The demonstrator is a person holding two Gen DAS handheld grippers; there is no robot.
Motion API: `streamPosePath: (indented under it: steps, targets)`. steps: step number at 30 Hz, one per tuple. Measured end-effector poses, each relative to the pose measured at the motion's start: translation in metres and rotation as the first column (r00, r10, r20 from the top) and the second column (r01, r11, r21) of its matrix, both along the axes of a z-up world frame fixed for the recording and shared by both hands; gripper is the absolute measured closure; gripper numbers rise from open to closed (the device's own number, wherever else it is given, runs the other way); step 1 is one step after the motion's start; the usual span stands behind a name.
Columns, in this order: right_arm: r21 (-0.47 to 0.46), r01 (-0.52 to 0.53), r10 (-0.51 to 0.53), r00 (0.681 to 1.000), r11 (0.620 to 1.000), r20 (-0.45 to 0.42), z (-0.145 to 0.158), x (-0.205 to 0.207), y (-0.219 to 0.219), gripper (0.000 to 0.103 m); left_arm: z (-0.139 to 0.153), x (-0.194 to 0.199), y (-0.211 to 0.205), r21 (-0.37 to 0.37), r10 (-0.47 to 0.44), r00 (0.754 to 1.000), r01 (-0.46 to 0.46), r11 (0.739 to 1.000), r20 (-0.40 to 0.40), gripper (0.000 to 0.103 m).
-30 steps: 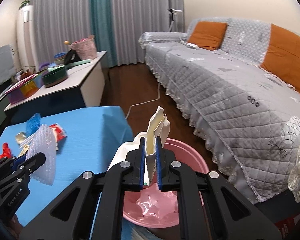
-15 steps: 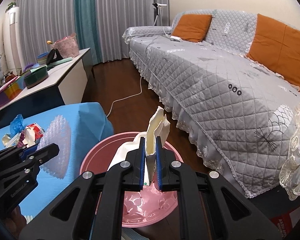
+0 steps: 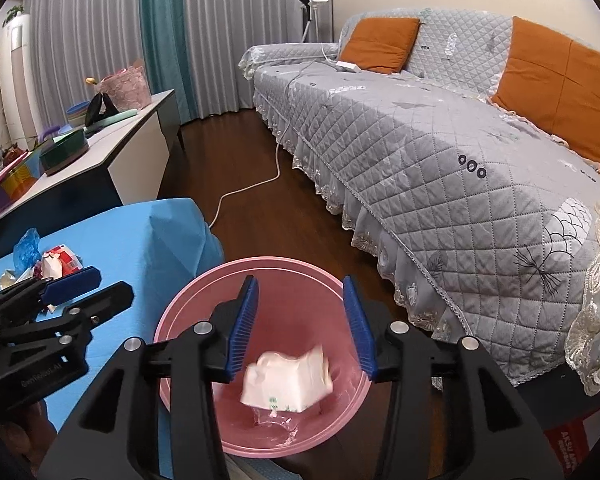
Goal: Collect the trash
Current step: 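Move both tools back over the table toward the red bag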
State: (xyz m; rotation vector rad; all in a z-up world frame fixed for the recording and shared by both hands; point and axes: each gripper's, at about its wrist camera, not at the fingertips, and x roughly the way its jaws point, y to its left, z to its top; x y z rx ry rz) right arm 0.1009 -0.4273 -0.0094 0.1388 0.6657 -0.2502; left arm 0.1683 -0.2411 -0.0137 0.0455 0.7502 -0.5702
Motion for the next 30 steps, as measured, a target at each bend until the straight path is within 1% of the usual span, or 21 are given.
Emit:
streamPosePath:
  steps: [4, 10, 14, 18, 19, 21, 24, 30]
  targets:
    - [-0.003, -0.01, 0.01, 1.0, 1.0, 0.008, 0.003, 0.002, 0.005, 0.058, 0.003, -0.004, 0.009, -0.005, 0.016, 1.0, -0.016, 1.0, -0.001, 0.052]
    - [0.0, -0.028, 0.028, 0.999, 1.0, 0.027, 0.01, 0.004, 0.021, 0.058, 0.017, -0.016, 0.031, -0.015, 0.054, 0.998, -0.053, 0.998, 0.021, 0.052]
    - [-0.005, -0.057, 0.057, 0.997, 0.998, 0.043, 0.016, 0.005, 0.039, 0.058, 0.031, -0.025, 0.053, -0.024, 0.095, 0.994, -0.094, 0.995, 0.045, 0.052]
    - [0.012, -0.091, 0.09, 0.994, 0.996, 0.065, 0.023, 0.006, 0.056, 0.059, 0.045, -0.032, 0.08, -0.028, 0.141, 0.988, -0.139, 0.99, 0.065, 0.052]
    - [0.022, -0.101, 0.099, 0.992, 0.995, 0.073, 0.026, 0.006, 0.061, 0.061, 0.05, -0.035, 0.088, -0.027, 0.156, 0.985, -0.154, 0.988, 0.073, 0.052]
    - [0.042, -0.122, 0.118, 0.989, 0.992, 0.087, 0.03, 0.005, 0.069, 0.074, 0.057, -0.038, 0.102, -0.026, 0.178, 0.98, -0.176, 0.984, 0.085, 0.052]
    - [0.066, -0.159, 0.152, 0.983, 0.985, 0.105, 0.036, 0.006, 0.086, 0.082, 0.068, -0.043, 0.127, -0.019, 0.217, 0.971, -0.216, 0.976, 0.096, 0.052]
    - [0.095, -0.247, 0.232, 0.961, 0.964, 0.149, 0.048, 0.009, 0.125, 0.082, 0.086, -0.052, 0.186, -0.006, 0.294, 0.948, -0.295, 0.955, 0.124, 0.052]
